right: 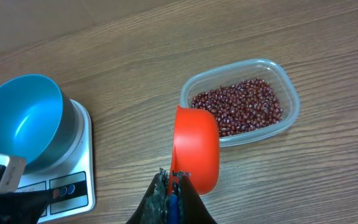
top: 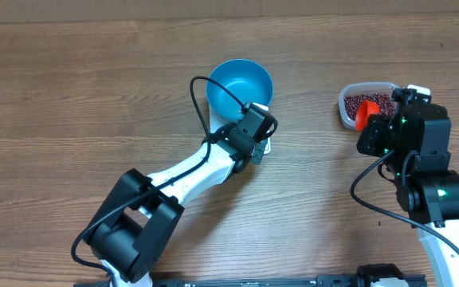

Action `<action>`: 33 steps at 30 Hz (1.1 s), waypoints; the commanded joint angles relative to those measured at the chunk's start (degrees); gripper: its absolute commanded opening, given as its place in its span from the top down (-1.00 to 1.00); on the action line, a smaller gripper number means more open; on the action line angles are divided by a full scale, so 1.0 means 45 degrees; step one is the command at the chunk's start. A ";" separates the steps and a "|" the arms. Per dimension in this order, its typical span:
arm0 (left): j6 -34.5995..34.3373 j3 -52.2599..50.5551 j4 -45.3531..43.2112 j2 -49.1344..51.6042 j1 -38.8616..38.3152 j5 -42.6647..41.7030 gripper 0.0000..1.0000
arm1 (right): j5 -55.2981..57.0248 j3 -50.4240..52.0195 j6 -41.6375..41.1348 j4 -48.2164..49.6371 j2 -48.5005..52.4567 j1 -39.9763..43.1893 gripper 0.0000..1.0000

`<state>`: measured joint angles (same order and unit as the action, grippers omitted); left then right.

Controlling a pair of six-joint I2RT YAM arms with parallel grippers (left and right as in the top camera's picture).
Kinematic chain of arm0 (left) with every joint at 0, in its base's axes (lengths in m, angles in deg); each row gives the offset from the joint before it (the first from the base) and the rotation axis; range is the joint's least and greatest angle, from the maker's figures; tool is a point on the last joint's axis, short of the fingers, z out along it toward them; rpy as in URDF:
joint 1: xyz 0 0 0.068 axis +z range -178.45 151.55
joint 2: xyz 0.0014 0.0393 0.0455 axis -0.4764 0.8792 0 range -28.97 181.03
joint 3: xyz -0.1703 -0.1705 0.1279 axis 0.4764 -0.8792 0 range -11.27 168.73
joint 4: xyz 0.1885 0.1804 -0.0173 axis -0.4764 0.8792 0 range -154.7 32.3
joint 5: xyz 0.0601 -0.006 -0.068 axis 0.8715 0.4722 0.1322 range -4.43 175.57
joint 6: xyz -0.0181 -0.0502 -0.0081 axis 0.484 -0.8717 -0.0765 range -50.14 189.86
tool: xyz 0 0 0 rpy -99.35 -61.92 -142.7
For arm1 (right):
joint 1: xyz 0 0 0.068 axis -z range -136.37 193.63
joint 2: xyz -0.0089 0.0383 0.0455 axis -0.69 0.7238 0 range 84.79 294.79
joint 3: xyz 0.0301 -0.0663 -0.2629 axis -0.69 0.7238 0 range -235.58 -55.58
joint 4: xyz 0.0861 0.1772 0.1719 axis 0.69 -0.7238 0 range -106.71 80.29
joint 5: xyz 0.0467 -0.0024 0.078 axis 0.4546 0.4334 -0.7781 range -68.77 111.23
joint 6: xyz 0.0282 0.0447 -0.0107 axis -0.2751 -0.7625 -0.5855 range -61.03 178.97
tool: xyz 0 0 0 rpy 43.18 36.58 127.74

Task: Scoop item into bowl and weigh 150g on scale

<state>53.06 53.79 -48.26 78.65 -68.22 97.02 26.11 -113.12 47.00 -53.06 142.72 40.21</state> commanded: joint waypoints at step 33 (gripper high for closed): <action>-0.0316 -0.0044 -0.0393 0.0612 0.0000 0.0291 0.92 | -0.0015 -0.0481 0.0019 -0.0005 -0.0083 0.0053 0.93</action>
<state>52.21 53.79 -49.72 80.68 -68.22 97.41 26.09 -113.12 47.02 -53.06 142.72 40.21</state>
